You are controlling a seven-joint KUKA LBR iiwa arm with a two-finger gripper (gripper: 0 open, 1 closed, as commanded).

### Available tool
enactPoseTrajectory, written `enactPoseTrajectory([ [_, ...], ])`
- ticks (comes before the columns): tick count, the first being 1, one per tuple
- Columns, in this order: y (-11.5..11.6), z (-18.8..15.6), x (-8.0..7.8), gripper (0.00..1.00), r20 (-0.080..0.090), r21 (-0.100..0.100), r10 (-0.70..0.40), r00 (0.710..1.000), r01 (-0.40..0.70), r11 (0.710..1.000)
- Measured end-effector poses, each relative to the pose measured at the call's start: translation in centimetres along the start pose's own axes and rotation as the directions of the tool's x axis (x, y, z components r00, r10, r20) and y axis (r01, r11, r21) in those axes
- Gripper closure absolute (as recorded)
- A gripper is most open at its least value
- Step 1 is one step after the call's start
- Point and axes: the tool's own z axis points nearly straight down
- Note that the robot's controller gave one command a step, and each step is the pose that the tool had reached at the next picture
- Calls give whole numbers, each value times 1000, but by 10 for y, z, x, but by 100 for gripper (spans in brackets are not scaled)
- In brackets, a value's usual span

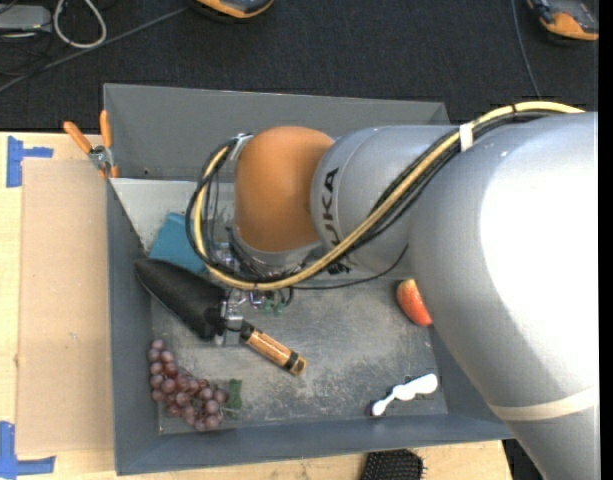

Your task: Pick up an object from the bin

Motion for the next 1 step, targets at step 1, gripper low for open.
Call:
enactPoseTrajectory([
  [1,5,8,-17,0,-19,-1,-85,996,85,996],
])
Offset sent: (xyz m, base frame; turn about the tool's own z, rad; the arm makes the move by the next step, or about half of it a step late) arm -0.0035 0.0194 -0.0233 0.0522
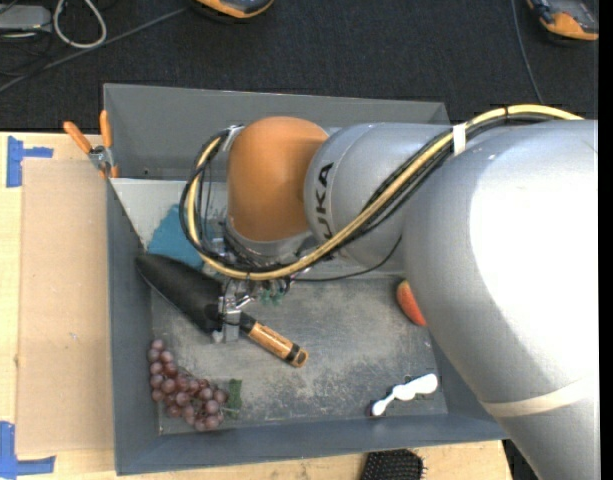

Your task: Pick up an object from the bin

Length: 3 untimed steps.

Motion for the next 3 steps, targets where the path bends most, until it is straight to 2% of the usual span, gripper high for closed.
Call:
enactPoseTrajectory([
  [1,17,17,19,100,6,6,135,991,-135,991],
  [2,17,17,19,100,6,6,134,991,-134,991],
  [3,14,-47,24,100,2,8,119,993,-120,993],
])
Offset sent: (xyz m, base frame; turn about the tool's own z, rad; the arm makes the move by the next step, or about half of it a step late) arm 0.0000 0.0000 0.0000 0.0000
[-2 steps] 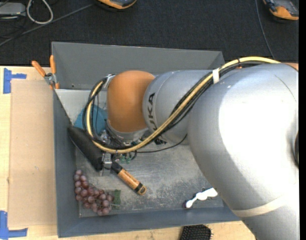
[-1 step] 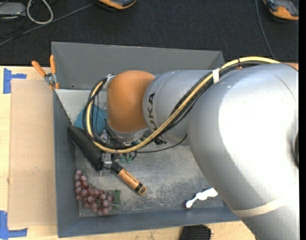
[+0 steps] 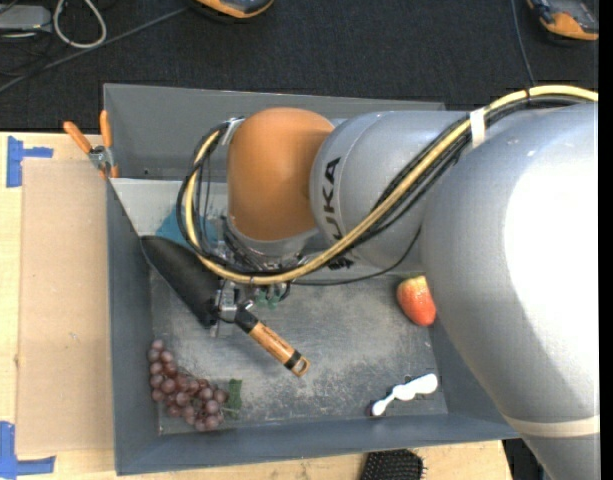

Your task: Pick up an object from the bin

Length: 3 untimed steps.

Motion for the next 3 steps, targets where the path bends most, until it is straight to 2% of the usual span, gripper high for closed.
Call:
enactPoseTrajectory([
  [1,12,-49,5,100,-1,-1,33,999,-33,999],
  [2,-2,15,0,100,3,-2,61,998,-61,998],
  [3,7,-91,6,100,12,-6,11,1000,-11,1000],
])
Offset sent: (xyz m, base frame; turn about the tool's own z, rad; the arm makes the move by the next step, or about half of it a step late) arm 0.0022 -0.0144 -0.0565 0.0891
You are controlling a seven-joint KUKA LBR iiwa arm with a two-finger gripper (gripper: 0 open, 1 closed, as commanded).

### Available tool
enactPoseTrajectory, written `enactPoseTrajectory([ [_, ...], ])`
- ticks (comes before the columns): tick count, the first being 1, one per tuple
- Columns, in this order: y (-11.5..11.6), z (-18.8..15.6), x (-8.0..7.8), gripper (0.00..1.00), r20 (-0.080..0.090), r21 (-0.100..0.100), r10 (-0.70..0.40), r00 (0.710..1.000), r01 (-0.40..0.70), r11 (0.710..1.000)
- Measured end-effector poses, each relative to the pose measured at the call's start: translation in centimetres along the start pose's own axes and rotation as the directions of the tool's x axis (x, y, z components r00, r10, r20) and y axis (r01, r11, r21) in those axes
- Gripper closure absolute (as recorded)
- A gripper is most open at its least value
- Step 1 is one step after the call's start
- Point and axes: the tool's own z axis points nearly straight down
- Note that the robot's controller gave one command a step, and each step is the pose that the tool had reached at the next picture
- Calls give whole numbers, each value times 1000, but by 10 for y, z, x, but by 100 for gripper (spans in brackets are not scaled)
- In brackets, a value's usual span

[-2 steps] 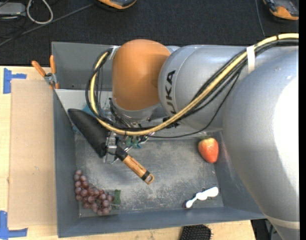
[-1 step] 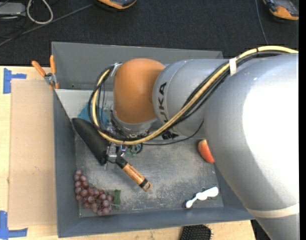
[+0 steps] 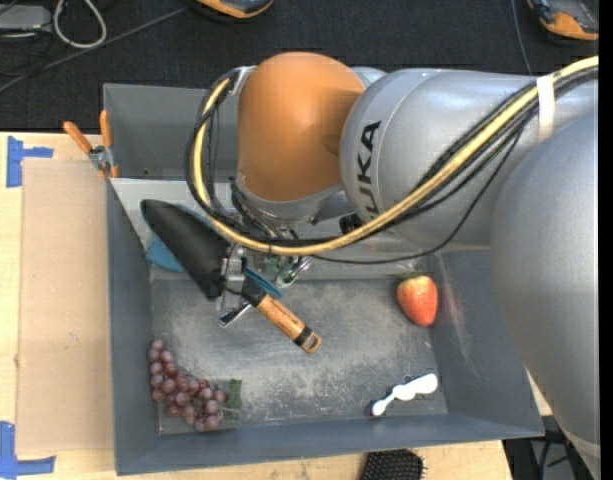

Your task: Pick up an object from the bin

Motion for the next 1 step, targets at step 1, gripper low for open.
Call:
enactPoseTrajectory([
  [1,0,0,0,100,-1,0,-1,1000,1,1000],
])
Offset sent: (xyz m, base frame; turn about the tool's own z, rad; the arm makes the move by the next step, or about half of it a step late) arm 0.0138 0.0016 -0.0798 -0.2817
